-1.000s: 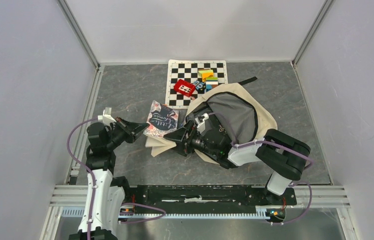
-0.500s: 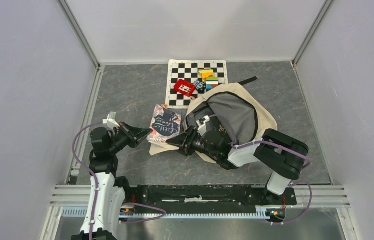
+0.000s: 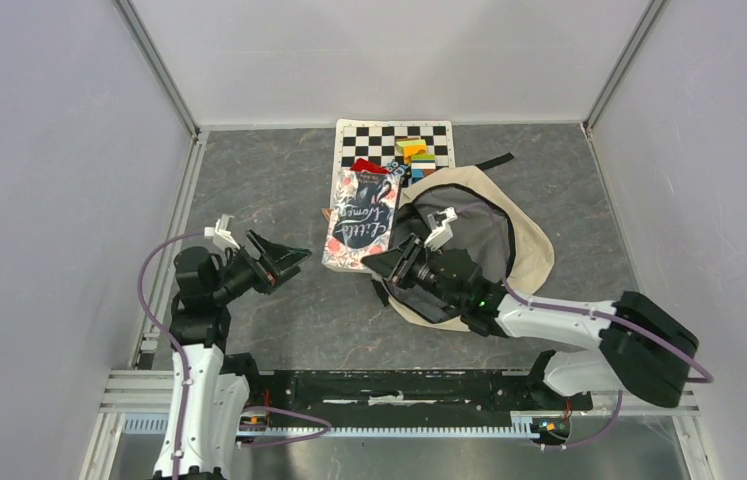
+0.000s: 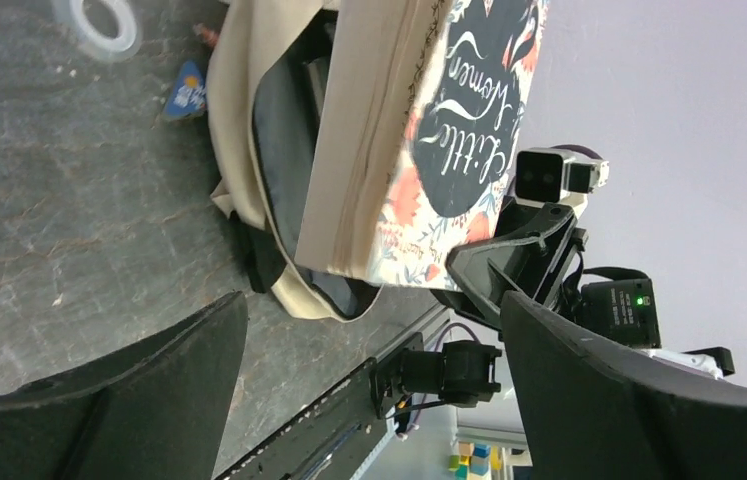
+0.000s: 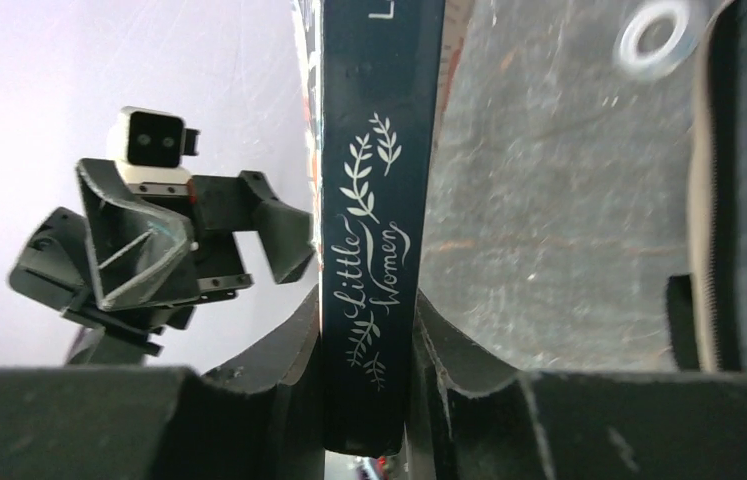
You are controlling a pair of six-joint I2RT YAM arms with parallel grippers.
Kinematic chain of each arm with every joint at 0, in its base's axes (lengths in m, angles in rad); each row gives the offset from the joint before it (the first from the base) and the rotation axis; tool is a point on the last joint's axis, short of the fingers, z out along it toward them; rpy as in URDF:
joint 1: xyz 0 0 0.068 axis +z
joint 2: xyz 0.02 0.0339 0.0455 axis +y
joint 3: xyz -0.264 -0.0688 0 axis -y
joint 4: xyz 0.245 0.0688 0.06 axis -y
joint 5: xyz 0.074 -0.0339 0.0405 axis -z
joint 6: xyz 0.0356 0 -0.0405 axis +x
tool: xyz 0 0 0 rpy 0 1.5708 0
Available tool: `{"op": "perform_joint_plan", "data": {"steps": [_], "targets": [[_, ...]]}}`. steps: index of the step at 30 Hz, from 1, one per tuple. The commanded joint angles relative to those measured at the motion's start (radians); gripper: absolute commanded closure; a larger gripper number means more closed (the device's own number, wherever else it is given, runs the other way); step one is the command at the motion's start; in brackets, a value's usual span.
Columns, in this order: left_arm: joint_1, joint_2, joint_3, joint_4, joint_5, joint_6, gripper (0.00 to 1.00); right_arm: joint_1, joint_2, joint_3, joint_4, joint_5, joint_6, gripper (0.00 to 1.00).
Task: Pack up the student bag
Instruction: Pick up the book from the center of the board.
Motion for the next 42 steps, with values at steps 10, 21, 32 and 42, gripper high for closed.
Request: {"op": "perform_joint_plan", "data": {"steps": [10,21,32,42], "targets": [[-0.100,0.117,0.156,-0.012,0.083,0.188,0.00,-0.017,-0.261,0.175,-0.304,-0.089,-0.591,1.00],[-0.293,0.153,0.096,0.289,0.052,0.038,0.00,-0.017,-0.294,0.183,-0.227,-0.347,-0.639,1.00],[-0.299,0.126,0.030,0.414,0.075,-0.045,0.00,-0.017,-0.319,0.163,-0.142,-0.457,-0.656,1.00],[-0.299,0.112,-0.051,0.733,0.158,-0.224,0.18,-0.007,-0.305,0.175,-0.143,-0.482,-0.672,1.00]]}}
